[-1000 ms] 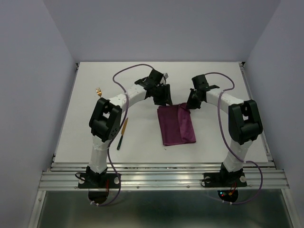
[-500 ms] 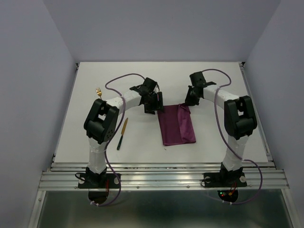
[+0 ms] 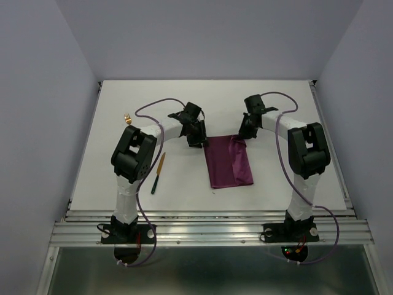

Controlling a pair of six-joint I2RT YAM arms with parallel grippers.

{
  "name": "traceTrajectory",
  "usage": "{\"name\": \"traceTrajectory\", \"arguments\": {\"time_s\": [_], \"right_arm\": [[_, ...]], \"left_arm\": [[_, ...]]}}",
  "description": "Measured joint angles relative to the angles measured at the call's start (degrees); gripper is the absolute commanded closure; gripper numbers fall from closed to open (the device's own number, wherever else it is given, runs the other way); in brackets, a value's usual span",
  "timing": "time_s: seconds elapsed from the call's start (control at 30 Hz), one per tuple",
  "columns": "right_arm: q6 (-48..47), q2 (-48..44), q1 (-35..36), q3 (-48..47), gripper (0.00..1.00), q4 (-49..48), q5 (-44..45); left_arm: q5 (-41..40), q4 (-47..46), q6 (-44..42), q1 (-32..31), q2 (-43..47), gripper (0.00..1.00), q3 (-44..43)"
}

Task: Fold the napkin into a case and place the utensils inside
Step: Pick up the 2/3-rectangle-folded napkin from the center of the board.

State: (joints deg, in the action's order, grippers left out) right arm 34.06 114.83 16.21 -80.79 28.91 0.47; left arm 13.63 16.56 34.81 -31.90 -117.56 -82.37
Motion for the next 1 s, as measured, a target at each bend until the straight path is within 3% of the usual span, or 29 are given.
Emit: {"name": "traceTrajectory", "arguments": {"time_s": [0.27, 0.47, 0.6, 1.0], "right_arm": [[1.8, -0.5, 0.0, 1.3, 0.88, -1.5, 0.0], [2.3, -1.6, 0.0, 3.3, 0.87, -3.3, 0.2], [3.5, -2.7, 0.0, 4.9, 0.88, -4.2, 0.3], [8.8, -6.0, 0.1, 9.3, 0.88, -4.1, 1.0]], "left_arm": [[1.0, -1.4, 2.1, 0.1, -1.7, 0.65, -1.1], [0.4, -1.7, 4.1, 0.1, -2.8, 0.83, -2.0], [-0.4, -0.9, 4.9, 0.1, -3.8, 1.00, -3.7], [-1.6, 5.9, -4.3, -0.3, -8.4, 1.00, -13.8]]}}
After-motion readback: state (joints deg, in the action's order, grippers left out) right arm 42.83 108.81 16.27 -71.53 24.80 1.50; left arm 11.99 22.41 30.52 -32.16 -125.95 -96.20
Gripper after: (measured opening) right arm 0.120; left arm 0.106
